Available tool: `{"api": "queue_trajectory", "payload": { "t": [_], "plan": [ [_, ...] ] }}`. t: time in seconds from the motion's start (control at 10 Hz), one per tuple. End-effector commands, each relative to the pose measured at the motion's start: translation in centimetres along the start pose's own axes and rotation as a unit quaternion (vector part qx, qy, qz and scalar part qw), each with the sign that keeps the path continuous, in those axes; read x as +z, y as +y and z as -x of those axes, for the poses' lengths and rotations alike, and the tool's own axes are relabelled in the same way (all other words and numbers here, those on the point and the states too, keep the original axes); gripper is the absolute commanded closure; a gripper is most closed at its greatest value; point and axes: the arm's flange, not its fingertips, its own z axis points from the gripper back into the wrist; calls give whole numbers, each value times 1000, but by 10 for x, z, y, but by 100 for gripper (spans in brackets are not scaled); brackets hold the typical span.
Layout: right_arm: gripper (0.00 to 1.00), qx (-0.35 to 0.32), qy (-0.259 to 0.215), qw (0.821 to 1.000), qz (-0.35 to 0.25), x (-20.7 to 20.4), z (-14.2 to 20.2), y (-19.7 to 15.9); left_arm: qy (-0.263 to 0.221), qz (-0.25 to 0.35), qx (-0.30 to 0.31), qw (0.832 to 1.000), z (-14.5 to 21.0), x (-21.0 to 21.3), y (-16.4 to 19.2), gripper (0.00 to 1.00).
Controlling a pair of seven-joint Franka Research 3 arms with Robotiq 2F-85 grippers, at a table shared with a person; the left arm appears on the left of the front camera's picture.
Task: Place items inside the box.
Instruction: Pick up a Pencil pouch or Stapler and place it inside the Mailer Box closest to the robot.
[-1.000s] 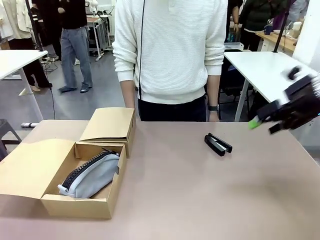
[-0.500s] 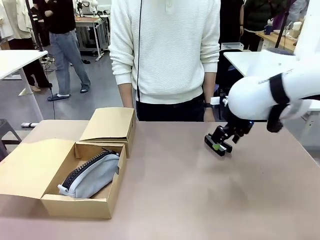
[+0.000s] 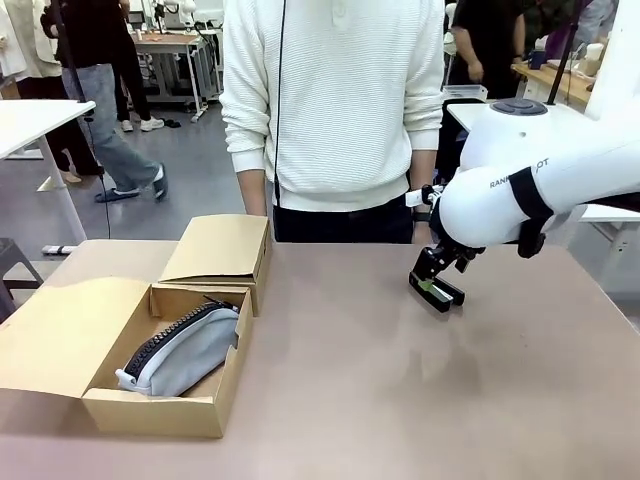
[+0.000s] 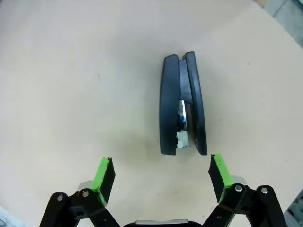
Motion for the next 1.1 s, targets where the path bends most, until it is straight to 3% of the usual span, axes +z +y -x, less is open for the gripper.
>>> {"api": "queue_trajectory", "payload": {
  "t": [0.0,0.4,0.6,0.9,1.0],
  "plan": [
    [0,14,9,1000,14,-16,-9,-13,-3,8,-10,1000,0,0,-3,0],
    [0,60,-25,998,25,-58,-26,-25,-3,8,-10,1000,0,0,-3,0],
    [0,56,-10,998,32,-75,-26,-28,-3,8,-10,1000,0,0,-3,0],
    [0,55,-30,998,26,-75,-18,-27,-3,8,-10,1000,0,0,-3,0],
    [60,53,-25,998,20,-73,-19,-28,-3,8,-10,1000,0,0,-3,0]
  ]
}}
